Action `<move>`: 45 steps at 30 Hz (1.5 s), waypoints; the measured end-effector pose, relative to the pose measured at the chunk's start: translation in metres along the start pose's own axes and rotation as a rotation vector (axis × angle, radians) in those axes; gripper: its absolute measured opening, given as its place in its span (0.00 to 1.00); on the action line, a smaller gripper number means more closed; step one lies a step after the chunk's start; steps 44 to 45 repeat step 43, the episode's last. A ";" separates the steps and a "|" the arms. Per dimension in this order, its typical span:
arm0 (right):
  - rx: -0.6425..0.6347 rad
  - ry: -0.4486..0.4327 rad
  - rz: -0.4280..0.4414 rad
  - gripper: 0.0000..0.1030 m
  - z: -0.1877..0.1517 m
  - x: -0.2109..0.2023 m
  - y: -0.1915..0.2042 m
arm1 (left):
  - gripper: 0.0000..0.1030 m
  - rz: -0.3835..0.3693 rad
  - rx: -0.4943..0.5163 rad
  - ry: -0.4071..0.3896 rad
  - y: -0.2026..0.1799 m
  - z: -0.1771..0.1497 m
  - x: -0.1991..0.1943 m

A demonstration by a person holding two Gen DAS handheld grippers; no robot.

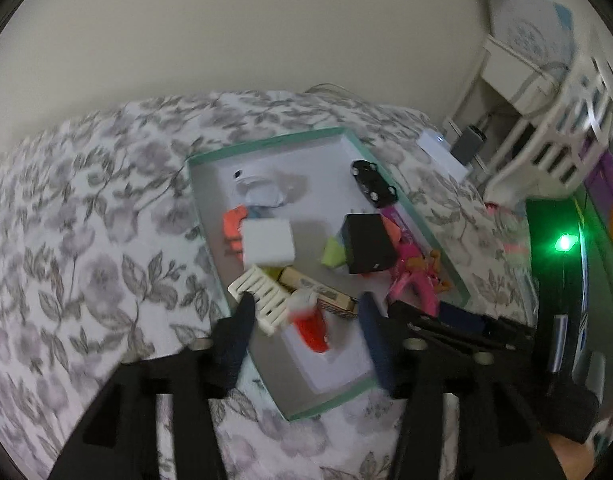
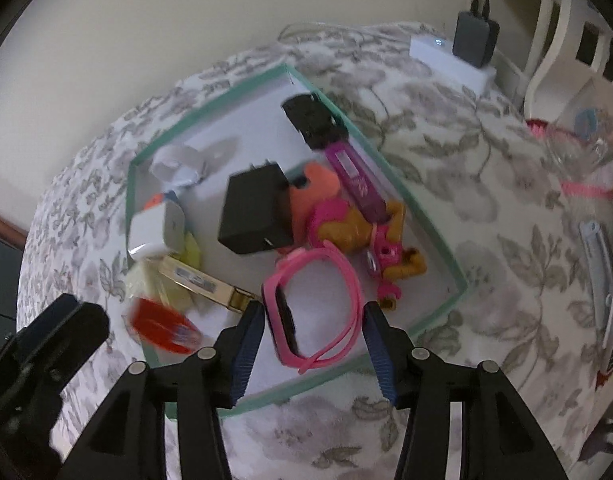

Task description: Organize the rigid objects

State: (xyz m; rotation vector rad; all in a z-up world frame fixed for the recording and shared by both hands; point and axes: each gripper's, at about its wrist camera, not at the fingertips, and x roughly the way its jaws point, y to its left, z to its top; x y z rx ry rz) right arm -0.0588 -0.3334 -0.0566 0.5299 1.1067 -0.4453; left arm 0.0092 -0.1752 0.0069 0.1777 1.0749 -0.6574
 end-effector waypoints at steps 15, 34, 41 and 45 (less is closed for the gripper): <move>-0.114 -0.060 -0.026 0.81 -0.044 -0.038 0.024 | 0.58 0.277 -0.052 0.032 0.054 -0.047 -0.025; -0.165 -0.206 -0.041 0.97 -0.086 -0.094 0.053 | 0.79 0.314 -0.098 -0.037 0.078 -0.085 -0.080; -0.161 -0.230 -0.041 0.97 -0.095 -0.105 0.052 | 0.79 0.316 -0.113 -0.074 0.080 -0.090 -0.093; -0.166 -0.236 -0.041 0.97 -0.095 -0.107 0.053 | 0.79 0.305 -0.114 -0.078 0.081 -0.090 -0.095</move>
